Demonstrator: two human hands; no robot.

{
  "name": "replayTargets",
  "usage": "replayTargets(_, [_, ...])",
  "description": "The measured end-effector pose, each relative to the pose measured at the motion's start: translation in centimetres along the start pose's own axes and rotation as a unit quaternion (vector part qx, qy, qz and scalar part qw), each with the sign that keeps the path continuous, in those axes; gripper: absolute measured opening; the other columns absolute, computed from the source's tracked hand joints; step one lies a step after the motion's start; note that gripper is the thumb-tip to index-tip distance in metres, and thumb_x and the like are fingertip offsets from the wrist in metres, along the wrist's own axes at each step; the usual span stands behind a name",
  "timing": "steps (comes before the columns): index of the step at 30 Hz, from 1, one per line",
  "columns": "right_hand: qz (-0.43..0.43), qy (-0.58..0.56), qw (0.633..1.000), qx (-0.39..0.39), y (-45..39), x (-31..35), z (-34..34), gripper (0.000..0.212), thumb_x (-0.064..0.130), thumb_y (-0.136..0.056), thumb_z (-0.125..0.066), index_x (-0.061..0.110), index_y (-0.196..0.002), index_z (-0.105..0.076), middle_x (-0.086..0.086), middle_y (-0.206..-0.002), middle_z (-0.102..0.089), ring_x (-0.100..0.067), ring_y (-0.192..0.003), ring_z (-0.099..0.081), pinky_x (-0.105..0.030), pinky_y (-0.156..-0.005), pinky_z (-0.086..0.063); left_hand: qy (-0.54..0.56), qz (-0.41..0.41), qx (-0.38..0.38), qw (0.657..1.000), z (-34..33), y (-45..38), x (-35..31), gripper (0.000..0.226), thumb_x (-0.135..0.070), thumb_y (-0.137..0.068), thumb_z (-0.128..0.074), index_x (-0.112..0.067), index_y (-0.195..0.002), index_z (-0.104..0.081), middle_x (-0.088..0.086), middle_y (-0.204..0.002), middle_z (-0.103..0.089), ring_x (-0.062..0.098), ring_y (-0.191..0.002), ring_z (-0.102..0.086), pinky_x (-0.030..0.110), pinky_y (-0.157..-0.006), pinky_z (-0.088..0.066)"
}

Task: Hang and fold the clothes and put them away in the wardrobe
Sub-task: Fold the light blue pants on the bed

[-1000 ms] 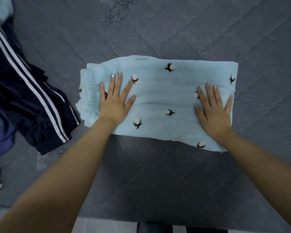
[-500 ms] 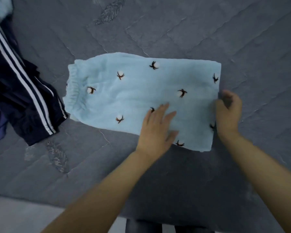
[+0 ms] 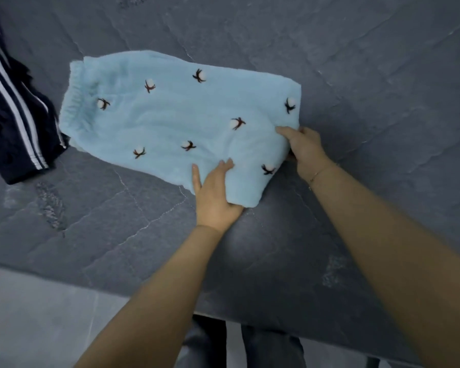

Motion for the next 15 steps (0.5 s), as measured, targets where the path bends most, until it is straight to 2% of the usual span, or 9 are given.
replayTargets(2, [-0.007, -0.002, 1.0, -0.022, 2.1, -0.6, 2.0, 0.031, 0.02, -0.084, -0.073, 0.006, -0.107, -0.059, -0.007, -0.106, -0.065, -0.014, -0.082, -0.063, -0.019, -0.048, -0.051, 0.128, 0.046, 0.025, 0.99, 0.7, 1.7, -0.2, 0.064, -0.034, -0.072, -0.077, -0.02, -0.127, -0.047, -0.009, -0.126, -0.054, 0.028, -0.136, -0.039, 0.03, -0.119, -0.017])
replayTargets(3, [-0.017, -0.016, 0.999, -0.036, 3.5, -1.0, 3.5, 0.026, 0.021, -0.083, -0.074, 0.009, -0.101, -0.06, -0.005, -0.101, -0.066, -0.014, -0.079, -0.064, -0.018, -0.047, -0.051, 0.178, 0.06, 0.036, 0.981, 1.1, 2.8, -0.9, 0.06, -0.035, -0.071, -0.077, -0.026, -0.122, -0.046, -0.006, -0.123, -0.056, 0.033, -0.13, -0.045, 0.03, -0.115, -0.029])
replayTargets(5, [-0.032, -0.041, 0.996, -0.074, 6.6, -2.2, 7.2, 0.021, 0.022, -0.081, -0.075, 0.01, -0.095, -0.064, -0.003, -0.094, -0.07, -0.013, -0.075, -0.066, -0.018, -0.05, -0.052, 0.231, 0.052, 0.05, 0.97, 1.6, 5.0, -3.0, 0.052, -0.036, -0.071, -0.075, -0.042, -0.112, -0.043, -0.001, -0.111, -0.059, 0.023, -0.108, -0.06, 0.04, -0.096, -0.05])
replayTargets(7, [-0.023, -0.024, 0.993, -0.114, 10.1, -3.3, 11.2, 0.02, 0.025, -0.08, -0.073, 0.011, -0.093, -0.068, -0.005, -0.096, -0.072, -0.015, -0.079, -0.068, -0.02, -0.054, -0.054, 0.263, 0.046, 0.077, 0.961, 1.4, 7.3, -5.5, 0.05, -0.036, -0.072, -0.074, -0.051, -0.107, -0.041, -0.003, -0.105, -0.062, 0.013, -0.096, -0.063, 0.032, -0.078, -0.054])
replayTargets(9, [-0.025, -0.007, 0.989, -0.143, 13.3, -4.4, 14.3, 0.021, 0.03, -0.079, -0.072, 0.014, -0.094, -0.071, -0.006, -0.099, -0.074, -0.02, -0.089, -0.069, -0.028, -0.067, -0.059, 0.311, 0.076, 0.105, 0.942, 0.7, 9.5, -7.2, 0.044, -0.033, -0.073, -0.074, -0.042, -0.106, -0.046, -0.014, -0.1, -0.064, 0.006, -0.091, -0.065, 0.024, -0.072, -0.053])
replayTargets(11, [-0.034, -0.038, 0.987, -0.151, 16.4, -5.2, 16.0, 0.028, 0.033, -0.078, -0.07, 0.018, -0.102, -0.073, -0.004, -0.103, -0.074, -0.025, -0.1, -0.068, -0.04, -0.085, -0.058, 0.359, 0.116, 0.12, 0.918, 0.1, 11.6, -8.6, 0.037, -0.029, -0.073, -0.074, -0.03, -0.102, -0.051, -0.021, -0.095, -0.065, 0.001, -0.088, -0.064, 0.02, -0.072, -0.052])
replayTargets(12, [-0.03, -0.069, 0.987, -0.143, 17.6, -5.4, 16.4, 0.029, 0.034, -0.08, -0.067, 0.019, -0.105, -0.073, -0.003, -0.105, -0.074, -0.026, -0.102, -0.067, -0.042, -0.088, -0.056, 0.387, 0.138, 0.122, 0.904, 0.0, 12.4, -9.1, 0.035, -0.028, -0.074, -0.074, -0.024, -0.101, -0.052, -0.021, -0.095, -0.065, 0.002, -0.089, -0.064, 0.021, -0.075, -0.052])
replayTargets(15, [0.042, -0.17, 0.982, -0.071, 19.6, -4.0, 15.8, 0.028, 0.033, -0.091, -0.046, 0.02, -0.091, -0.072, 0.0, -0.096, -0.071, -0.017, -0.087, -0.064, -0.031, -0.074, -0.056, 0.492, 0.221, 0.103, 0.836, 0.9, 13.8, -9.6, 0.045, -0.027, -0.075, -0.074, -0.015, -0.115, -0.059, -0.007, -0.113, -0.069, 0.014, -0.107, -0.064, 0.031, -0.091, -0.053])
Point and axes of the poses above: each hand's wrist, its own y-axis away from the middle knuckle, its own z-axis out of the back of the hand, x = y × z, the point moved 6 cm from there along -y, towards the middle knuckle
